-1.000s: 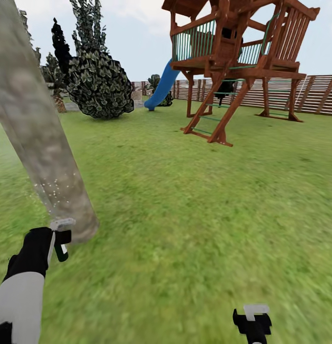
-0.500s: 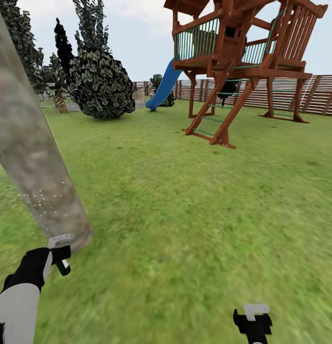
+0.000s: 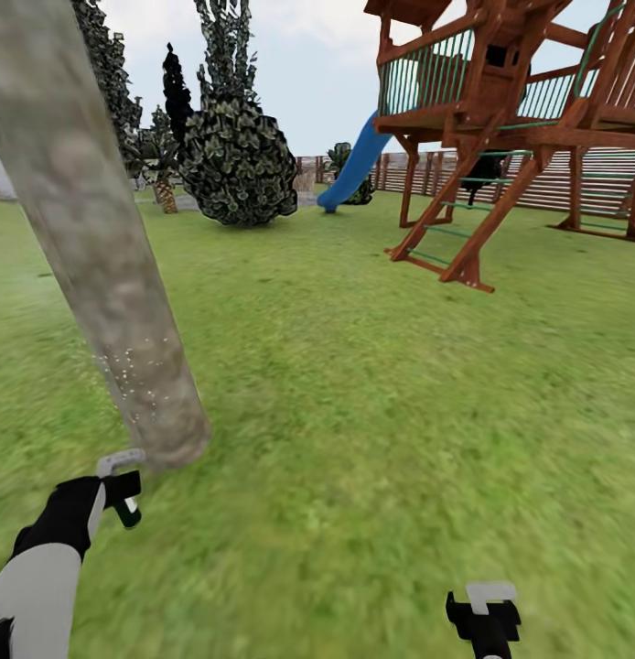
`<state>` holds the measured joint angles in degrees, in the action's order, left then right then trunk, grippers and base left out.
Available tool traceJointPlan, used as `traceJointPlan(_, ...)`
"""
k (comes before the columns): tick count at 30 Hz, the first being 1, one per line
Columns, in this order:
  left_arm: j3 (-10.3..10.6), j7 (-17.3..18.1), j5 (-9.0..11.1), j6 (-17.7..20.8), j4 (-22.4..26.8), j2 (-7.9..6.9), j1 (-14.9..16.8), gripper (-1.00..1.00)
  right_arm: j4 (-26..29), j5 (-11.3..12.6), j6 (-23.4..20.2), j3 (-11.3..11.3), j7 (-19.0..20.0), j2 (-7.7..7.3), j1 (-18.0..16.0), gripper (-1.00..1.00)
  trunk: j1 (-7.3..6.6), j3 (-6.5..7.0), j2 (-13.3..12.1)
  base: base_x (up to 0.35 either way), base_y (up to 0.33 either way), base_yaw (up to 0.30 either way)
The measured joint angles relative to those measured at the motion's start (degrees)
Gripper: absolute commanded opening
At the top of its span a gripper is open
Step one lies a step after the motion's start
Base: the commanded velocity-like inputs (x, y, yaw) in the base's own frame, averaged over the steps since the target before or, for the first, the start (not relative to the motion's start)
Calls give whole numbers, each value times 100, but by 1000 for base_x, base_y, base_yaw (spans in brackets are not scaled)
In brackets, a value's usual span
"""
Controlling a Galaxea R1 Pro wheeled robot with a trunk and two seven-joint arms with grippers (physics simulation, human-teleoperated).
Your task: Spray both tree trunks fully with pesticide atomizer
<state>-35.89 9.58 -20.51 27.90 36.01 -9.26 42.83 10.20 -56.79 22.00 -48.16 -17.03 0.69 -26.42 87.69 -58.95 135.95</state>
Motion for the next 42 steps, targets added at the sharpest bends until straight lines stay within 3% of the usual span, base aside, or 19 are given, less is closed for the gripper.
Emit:
traceJointPlan(4,2,-9,-21,-233,-10,83,0,-100,2,0,1,-1,0,-1,0,100,0,0,0,123,-249,17)
traceJointPlan(19,9,-10,-33,-247,-10,193,0,-100,0,0,1,1,0,-1,-1,100,0,0,0,146,-262,6)
traceJointPlan(37,9,-10,-16,-244,-8,203,0,-100,-8,1,0,8,1,8,0,100,-2,0,0,234,-171,263)
traceJointPlan(42,9,-10,-29,-246,-9,260,0,-100,-7,0,1,8,0,8,1,100,-1,0,0,239,-183,29)
